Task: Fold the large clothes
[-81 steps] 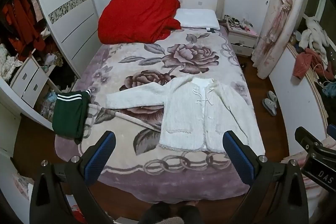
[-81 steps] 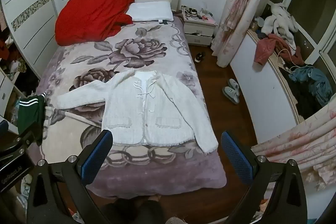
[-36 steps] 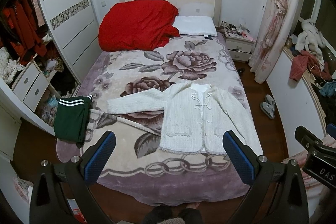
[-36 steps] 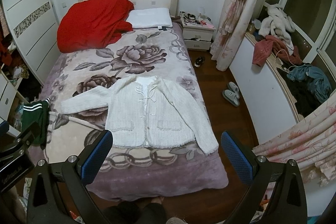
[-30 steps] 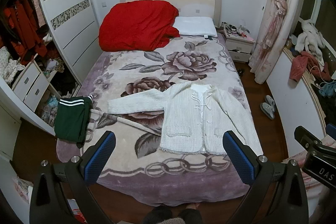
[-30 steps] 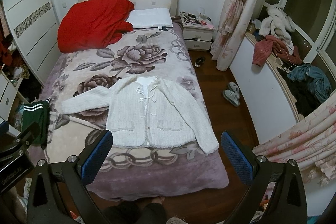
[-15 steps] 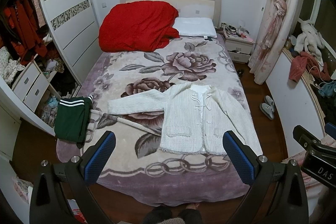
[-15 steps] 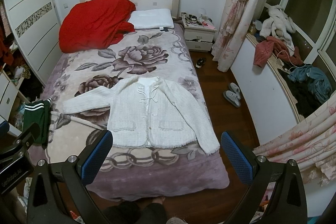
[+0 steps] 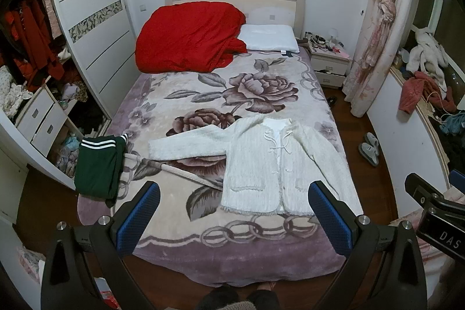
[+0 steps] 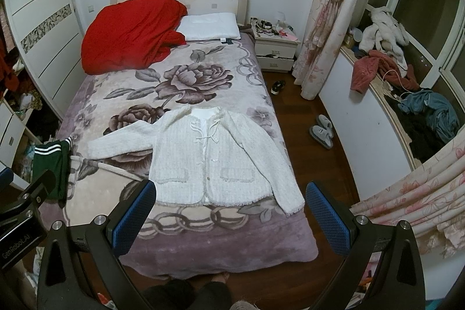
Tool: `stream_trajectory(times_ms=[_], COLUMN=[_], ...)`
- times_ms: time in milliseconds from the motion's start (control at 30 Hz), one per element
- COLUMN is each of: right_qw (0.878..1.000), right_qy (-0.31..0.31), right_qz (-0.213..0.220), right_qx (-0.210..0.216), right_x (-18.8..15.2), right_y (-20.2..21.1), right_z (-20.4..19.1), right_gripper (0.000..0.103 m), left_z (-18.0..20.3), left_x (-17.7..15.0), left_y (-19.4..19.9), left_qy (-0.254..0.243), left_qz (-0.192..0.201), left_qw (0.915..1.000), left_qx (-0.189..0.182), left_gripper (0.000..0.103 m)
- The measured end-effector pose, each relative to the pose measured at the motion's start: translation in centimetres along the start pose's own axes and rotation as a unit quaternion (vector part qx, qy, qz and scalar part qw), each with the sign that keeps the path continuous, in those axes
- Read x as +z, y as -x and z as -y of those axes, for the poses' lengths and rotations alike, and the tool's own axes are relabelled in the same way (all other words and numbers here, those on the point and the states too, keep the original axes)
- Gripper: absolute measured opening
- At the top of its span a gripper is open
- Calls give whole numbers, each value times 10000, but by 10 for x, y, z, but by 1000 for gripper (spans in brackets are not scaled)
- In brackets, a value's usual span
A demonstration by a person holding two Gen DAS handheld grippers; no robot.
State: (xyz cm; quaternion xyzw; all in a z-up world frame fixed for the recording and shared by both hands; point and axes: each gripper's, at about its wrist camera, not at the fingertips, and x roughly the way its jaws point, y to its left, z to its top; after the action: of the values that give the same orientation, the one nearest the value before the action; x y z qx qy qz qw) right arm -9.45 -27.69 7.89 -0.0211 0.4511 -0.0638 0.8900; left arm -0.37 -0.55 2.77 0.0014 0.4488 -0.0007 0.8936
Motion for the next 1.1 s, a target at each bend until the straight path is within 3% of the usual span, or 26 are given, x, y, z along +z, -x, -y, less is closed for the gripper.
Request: stream_trajectory(times_ms=[300,400,500,600,667,800,900,1033,1100], right_qw=[10000,10000,9999,9994,9980,9876,9701,9485,9326], right_qy=[9,-2,-50,-211,-491,-1296,-1978,-2658,-3066], right_qz=[-32,-64,-123,-270,-369,-792,-1360,-1723,-1885], right_qx=[11,-4,-2,41,178,393,345,-60,-265], right_x=[1,3,6,14,16,8,-14,-57,-84], right_y=[5,8,6,-15,-42,-140,-229,-331,-380], right_z=[-3,-5,-10,-17,-14,8,41,101,140], right_gripper=[103,103,103,103,103,103,102,83,83], left_z=[1,1,-3,-12,-16,-15,-5,15,27], left_x=[0,20,30,42,41,32,16,-9,-22], left_y=[0,-1,-18,-56,-80,-162,-220,-286,-318], left_qy=[1,-14,-20,-43,-92,-260,-404,-545,-574], left_qz=[-21,-84,-105,4,30,-120,-462,-745,-903], left_qw=[10000,9999,9999,9999,9996,9980,9955,9909,9874], left_qx=[-23,-77,-82,141,283,567,723,983,1170], left_gripper=[103,103,103,103,103,103,103,103,103])
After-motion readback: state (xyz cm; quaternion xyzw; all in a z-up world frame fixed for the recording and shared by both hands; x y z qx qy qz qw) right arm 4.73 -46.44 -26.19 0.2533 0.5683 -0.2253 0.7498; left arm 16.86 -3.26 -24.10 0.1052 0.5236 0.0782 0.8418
